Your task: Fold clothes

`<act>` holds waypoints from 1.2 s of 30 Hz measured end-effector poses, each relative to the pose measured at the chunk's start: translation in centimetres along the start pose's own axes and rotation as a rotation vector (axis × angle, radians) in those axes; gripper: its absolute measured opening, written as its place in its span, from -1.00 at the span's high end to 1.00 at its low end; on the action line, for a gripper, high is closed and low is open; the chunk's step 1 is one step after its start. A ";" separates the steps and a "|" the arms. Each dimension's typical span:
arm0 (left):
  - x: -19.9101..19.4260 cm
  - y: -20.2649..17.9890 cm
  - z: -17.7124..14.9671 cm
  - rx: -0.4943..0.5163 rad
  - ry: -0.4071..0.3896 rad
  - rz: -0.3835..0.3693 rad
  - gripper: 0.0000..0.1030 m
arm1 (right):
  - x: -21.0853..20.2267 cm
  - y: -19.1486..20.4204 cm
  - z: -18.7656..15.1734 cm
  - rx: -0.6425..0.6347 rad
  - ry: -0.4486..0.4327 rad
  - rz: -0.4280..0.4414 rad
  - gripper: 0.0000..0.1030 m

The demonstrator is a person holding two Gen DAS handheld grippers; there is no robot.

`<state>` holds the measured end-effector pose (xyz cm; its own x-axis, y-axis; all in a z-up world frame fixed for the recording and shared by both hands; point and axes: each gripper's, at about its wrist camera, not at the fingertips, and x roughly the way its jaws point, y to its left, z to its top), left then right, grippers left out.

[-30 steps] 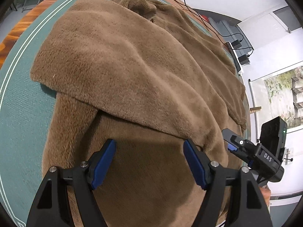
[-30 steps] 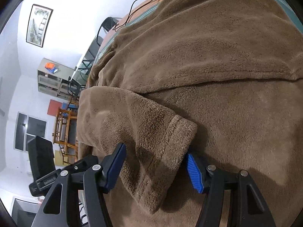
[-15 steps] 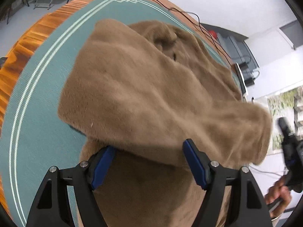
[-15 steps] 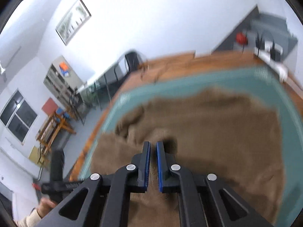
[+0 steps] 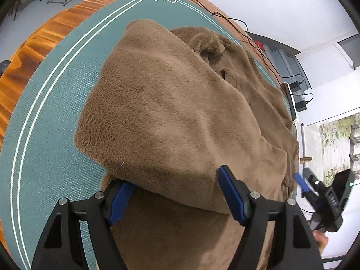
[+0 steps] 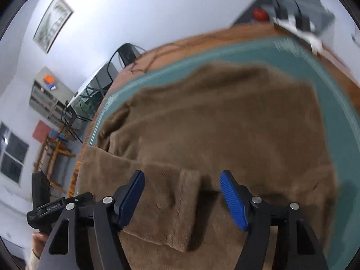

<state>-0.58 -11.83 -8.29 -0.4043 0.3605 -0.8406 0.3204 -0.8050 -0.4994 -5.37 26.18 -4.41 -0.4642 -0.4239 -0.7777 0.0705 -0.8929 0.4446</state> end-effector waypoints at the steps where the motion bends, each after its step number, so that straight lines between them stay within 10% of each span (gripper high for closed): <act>1: 0.1 -0.1 -0.1 0.003 0.001 0.004 -0.51 | 0.5 -0.6 -0.3 0.018 0.013 0.019 -0.39; 12: 0.3 -0.5 -0.2 0.009 -0.005 0.015 -0.55 | 5.0 -1.3 -2.2 0.049 0.126 0.109 -0.38; 13: 0.3 -0.5 -0.2 0.007 -0.006 0.012 -0.55 | 5.1 -0.8 -2.2 0.024 0.136 0.117 -0.32; 15: 0.4 -0.5 -0.1 0.003 -0.008 0.008 -0.55 | 5.3 0.2 -2.4 -0.013 0.154 0.122 0.42; 17: 0.5 -0.5 0.1 -0.003 -0.009 0.002 -0.55 | 5.0 1.5 -2.5 -0.082 0.155 0.099 0.52; 30: -1.1 0.7 1.4 -0.075 -0.085 -0.035 -0.55 | -9.2 7.8 5.1 -0.297 -0.367 -0.027 0.68; 36: -0.6 1.1 1.8 -0.085 -0.079 -0.027 -0.55 | -7.0 2.6 5.9 -0.197 -0.278 -0.117 0.67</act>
<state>-1.52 -13.82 -7.93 -0.4792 0.3401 -0.8091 0.3785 -0.7516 -0.5402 -7.16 27.67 4.81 -0.6998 -0.2842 -0.6554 0.1594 -0.9565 0.2445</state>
